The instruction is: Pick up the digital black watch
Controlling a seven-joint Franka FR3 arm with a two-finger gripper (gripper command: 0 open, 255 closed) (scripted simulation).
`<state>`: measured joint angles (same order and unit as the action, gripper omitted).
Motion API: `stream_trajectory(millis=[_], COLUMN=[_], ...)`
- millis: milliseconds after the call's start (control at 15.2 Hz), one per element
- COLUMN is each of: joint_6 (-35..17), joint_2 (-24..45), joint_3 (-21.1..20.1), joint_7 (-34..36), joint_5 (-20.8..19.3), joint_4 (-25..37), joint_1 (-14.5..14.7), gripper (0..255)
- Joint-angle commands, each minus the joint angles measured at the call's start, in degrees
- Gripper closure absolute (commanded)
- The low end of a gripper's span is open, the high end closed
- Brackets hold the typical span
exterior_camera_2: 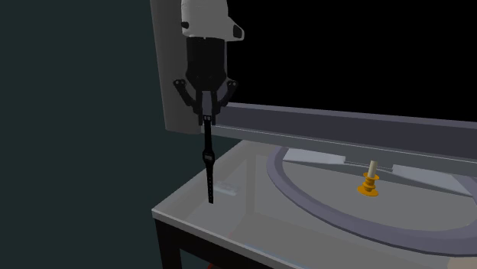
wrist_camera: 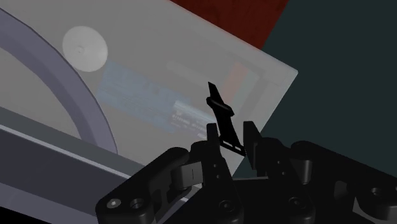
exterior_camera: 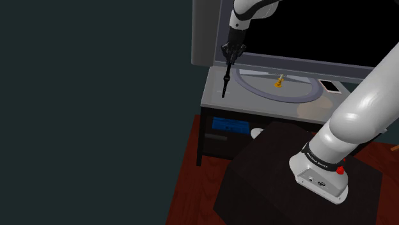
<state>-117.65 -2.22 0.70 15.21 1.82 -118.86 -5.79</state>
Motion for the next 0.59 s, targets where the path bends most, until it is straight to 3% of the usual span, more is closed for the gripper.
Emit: stream_trajectory(millis=[0, 528], joint_6=[-0.1, 5.9], joint_2=[0.3, -1.2], joint_3=[-0.1, -0.1], joint_7=[0.1, 0.3], joint_5=[0.0, -0.1], joint_4=[0.2, 4.7], joint_1=[0.1, 0.1], gripper=[255, 255])
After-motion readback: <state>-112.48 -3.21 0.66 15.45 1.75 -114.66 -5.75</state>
